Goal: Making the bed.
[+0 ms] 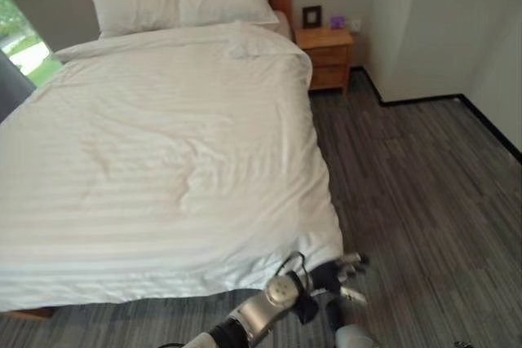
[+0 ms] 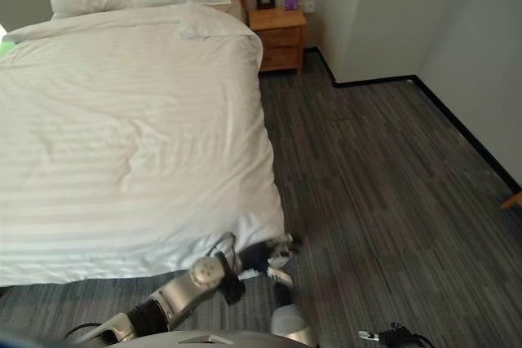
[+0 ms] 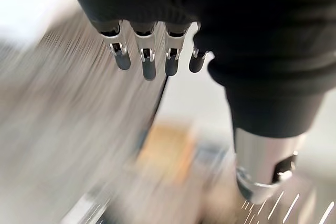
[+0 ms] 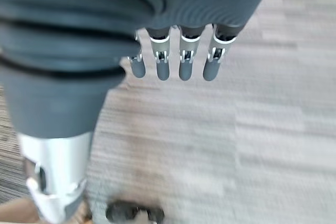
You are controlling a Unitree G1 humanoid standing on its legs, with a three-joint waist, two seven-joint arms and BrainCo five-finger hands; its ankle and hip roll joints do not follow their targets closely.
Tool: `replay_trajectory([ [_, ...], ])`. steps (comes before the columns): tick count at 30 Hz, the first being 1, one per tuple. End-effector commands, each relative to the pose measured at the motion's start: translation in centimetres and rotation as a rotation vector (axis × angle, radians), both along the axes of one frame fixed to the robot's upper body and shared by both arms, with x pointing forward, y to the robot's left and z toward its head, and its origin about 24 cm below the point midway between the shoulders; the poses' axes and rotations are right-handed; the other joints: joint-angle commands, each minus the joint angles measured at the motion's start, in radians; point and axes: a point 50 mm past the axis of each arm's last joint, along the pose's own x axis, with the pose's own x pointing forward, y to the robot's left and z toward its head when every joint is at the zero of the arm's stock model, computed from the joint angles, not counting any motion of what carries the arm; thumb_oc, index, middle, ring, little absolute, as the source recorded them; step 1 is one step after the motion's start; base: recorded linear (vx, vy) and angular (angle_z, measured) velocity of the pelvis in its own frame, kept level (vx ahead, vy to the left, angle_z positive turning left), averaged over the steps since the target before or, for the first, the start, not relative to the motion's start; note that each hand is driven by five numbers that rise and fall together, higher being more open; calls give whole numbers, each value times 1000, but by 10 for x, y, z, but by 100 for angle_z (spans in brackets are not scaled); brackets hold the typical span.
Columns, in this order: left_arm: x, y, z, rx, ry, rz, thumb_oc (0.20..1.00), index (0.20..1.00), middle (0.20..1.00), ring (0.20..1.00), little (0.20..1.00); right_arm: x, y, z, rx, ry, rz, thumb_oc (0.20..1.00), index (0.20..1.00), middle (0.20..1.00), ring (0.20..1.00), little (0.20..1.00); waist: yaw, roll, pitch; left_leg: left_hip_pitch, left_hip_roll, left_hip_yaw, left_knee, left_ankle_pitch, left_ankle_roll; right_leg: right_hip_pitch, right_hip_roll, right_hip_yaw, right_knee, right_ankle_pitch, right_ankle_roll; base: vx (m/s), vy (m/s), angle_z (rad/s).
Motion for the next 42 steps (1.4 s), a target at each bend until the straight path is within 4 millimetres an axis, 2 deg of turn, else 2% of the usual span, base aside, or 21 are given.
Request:
replay_trajectory([
  [1, 19, 25, 33, -97, -126, 152, 1000, 1000, 1000, 1000, 1000, 66, -31, 41, -200, -189, 156, 1000, 1000, 1000, 1000, 1000, 36, 11, 28, -5, -20, -42, 14, -66, 47, 80, -76, 24, 18, -121, 37, -5, -22, 31],
  [5, 26, 110, 25, 47, -151, 491, 1000, 1000, 1000, 1000, 1000, 145, -31, 109, -363, -503, 413, 1000, 1000, 1000, 1000, 1000, 70, 1, 18, -5, -8, -55, 14, -63, 38, 94, -70, -2, 18, -127, 29, 18, -8, 15],
  [6, 26, 110, 25, 47, -151, 491, 1000, 1000, 1000, 1000, 1000, 145, -31, 109, -363, -503, 413, 1000, 1000, 1000, 1000, 1000, 70, 0, 15, -10, -8, -55, 14, -60, 37, 89, -71, -1, 18, -125, 28, 12, -9, 15],
  [7, 24, 130, 22, 91, -154, 563, 1000, 1000, 1000, 1000, 1000, 154, -30, 123, -390, -562, 440, 1000, 1000, 1000, 1000, 1000, 75, -2, 13, -9, -6, -56, 14, -59, 36, 92, -69, -5, 18, -126, 27, 29, -3, 16],
  [8, 11, 179, 21, 191, -169, 763, 1000, 1000, 1000, 1000, 1000, 185, -2, 192, -459, -879, 617, 1000, 1000, 1000, 1000, 1000, 82, -5, 9, -10, 1, -57, 14, -57, 33, 90, -65, -12, 18, -126, 22, 37, 1, 15],
  [10, 10, 179, 20, 195, -166, 759, 1000, 1000, 1000, 1000, 1000, 183, -3, 191, -458, -874, 616, 1000, 1000, 1000, 1000, 1000, 86, -6, 4, -11, 1, -57, 14, -57, 33, 89, -65, -12, 18, -126, 22, 16, 1, 6],
  [11, 2, 187, 14, 209, -150, 810, 1000, 1000, 1000, 1000, 1000, 169, 0, 168, -433, -832, 603, 1000, 1000, 1000, 1000, 1000, 87, 1, 9, -6, 3, -56, 14, -61, 35, 94, -63, -15, 18, -130, 22, 0, 0, 0],
  [12, -11, 201, 3, 206, -92, 896, 1000, 1000, 1000, 1000, 1000, 168, 15, 153, -374, -839, 580, 1000, 1000, 1000, 1000, 1000, 101, 4, 5, -15, 3, -59, 14, -53, 35, 87, -62, -23, 18, -127, 18, 11, 20, 4],
  [13, -11, 201, 4, 208, -92, 898, 1000, 1000, 1000, 1000, 1000, 168, 16, 153, -373, -840, 582, 1000, 1000, 1000, 1000, 1000, 98, 3, 4, -16, 3, -59, 14, -52, 35, 87, -62, -23, 18, -127, 18, 16, 4, 5],
  [14, -22, 212, -5, 200, -47, 991, 1000, 1000, 1000, 1000, 1000, 185, 44, 161, -292, -948, 602, 1000, 1000, 1000, 1000, 1000, 119, 4, 5, -16, 6, -69, 14, -51, 34, 93, -62, -33, 18, -133, 14, 8, -3, 4],
  [16, -27, 216, -9, 197, -27, 1044, 1000, 1000, 1000, 1000, 1000, 196, 68, 164, -169, -1043, 570, 1000, 1000, 1000, 1000, 1000, 137, 0, 2, -29, 5, -78, 14, -40, 32, 88, -63, -40, 18, -130, 9, -17, -3, 5],
  [17, -30, 219, -11, 198, -13, 1068, 1000, 1000, 1000, 1000, 1000, 202, 82, 164, -87, -1075, 552, 918, 918, 918, 918, 918, 144, -3, 1, -35, 6, -86, 14, -37, 31, 89, -64, -49, 18, -132, 7, -20, -3, 15],
  [18, -33, 221, -14, 198, 3, 1086, 1000, 1000, 1000, 1000, 1000, 207, 91, 165, -36, -1095, 537, 275, 275, 275, 275, 275, 154, -4, 1, -38, 6, -91, 14, -35, 29, 90, -65, -54, 18, -133, 5, -9, -3, 28],
  [19, -33, 221, -14, 198, 2, 1087, 1000, 1000, 1000, 1000, 1000, 207, 91, 165, -35, -1096, 538, 200, 200, 200, 200, 200, 152, -5, 1, -39, 6, -92, 14, -34, 29, 90, -66, -55, 18, -133, 5, -21, 7, 26],
  [21, -40, 224, -19, 210, 33, 1113, 1000, 1000, 1000, 1000, 1000, 216, 114, 155, 143, -1101, 462, 200, 200, 200, 200, 200, 182, -9, 1, -55, 5, -116, 14, -25, 24, 95, -69, -81, 18, -137, 1, -28, 5, 22],
  [27, -49, 230, -26, 231, 77, 1147, 1000, 1000, 1000, 1000, 1000, 225, 137, 138, 454, -1096, 225, 200, 200, 200, 200, 200, 238, -18, 3, -92, 2, -170, 14, -2, 11, 99, -76, -142, 18, -144, -3, -12, -10, 41],
  [29, -53, 231, -26, 250, 78, 1128, 1000, 1000, 1000, 1000, 1000, 232, 150, 139, 763, -1164, -37, 200, 200, 200, 200, 200, 282, -16, 14, -122, 0, -203, 14, 15, 5, 96, -78, -177, 18, -148, -5, -33, -22, 40],
  [31, -57, 230, -30, 251, 101, 1121, 1000, 1000, 1000, 1000, 1000, 236, 159, 143, 922, -1204, -151, 200, 200, 200, 200, 200, 301, -12, 23, -140, 0, -216, 14, 25, 1, 89, -80, -194, 18, -150, -5, -34, -22, 24],
  [35, -59, 226, -32, 224, 116, 1112, 1000, 1000, 1000, 1000, 1000, 244, 171, 162, 1129, -1308, -238, 200, 200, 200, 200, 200, 331, -4, 44, -178, 1, -235, 14, 44, -5, 67, -79, -213, 18, -151, -7, -48, -16, 32],
  [39, -48, 220, -34, 208, 110, 1080, 1000, 1000, 1000, 1000, 1000, 261, 187, 223, 1315, -1520, -138, 200, 200, 200, 200, 200, 351, 28, 125, -291, 5, -272, 14, 98, -25, -29, -72, -224, 18, -132, -17, -168, -45, 29],
  [42, -40, 216, -33, 197, 97, 1071, 1000, 1000, 1000, 1000, 1000, 271, 182, 240, 1267, -1577, -116, 200, 200, 200, 200, 200, 348, 52, 160, -350, 12, -270, 14, 121, -37, -92, -68, -211, 18, -120, -22, -137, -4, 11],
])
